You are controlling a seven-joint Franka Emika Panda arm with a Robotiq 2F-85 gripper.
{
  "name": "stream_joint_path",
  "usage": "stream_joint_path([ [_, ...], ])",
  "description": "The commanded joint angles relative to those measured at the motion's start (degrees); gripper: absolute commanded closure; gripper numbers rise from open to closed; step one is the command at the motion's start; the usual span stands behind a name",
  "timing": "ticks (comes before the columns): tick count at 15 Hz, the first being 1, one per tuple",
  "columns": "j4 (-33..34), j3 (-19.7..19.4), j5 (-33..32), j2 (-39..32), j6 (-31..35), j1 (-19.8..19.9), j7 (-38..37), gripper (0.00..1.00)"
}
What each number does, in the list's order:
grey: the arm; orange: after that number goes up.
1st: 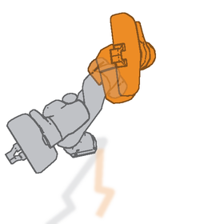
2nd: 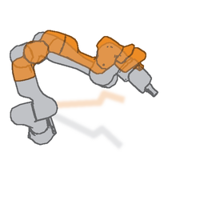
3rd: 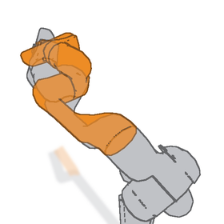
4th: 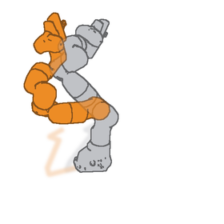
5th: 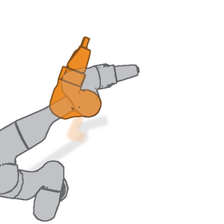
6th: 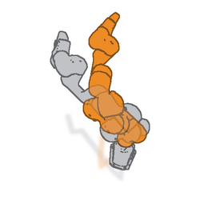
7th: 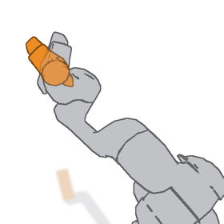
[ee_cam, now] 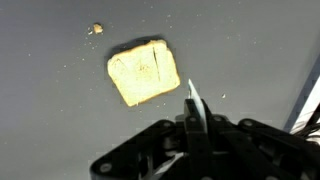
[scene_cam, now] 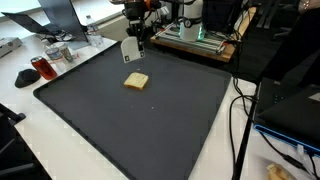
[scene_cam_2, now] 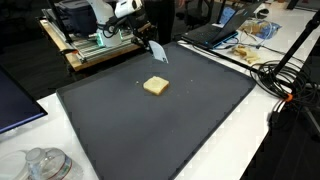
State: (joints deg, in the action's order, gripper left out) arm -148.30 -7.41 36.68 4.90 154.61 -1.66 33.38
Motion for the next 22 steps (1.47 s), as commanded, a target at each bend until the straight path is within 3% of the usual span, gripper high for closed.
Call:
stream_joint_path([
  [1, 0.8, -1.0, 1.4, 0.0, -2.6, 0.0, 2.6, 0.96],
  [5, 3.6, -0.8, 2.4, -1.9, -5.4, 1.3, 4.3, 0.99],
  [9, 11.8, -1.8, 3.7, -10.4, -10.5, 4.0, 6.9, 0.99],
  [16, 28.7, 0.7, 1.3, -25.3, -24.4, 13.3, 8.2, 0.99],
  [22, 43.4, 3.1, -1.7, -35.5, -34.1, 17.5, 7.2, 0.99],
])
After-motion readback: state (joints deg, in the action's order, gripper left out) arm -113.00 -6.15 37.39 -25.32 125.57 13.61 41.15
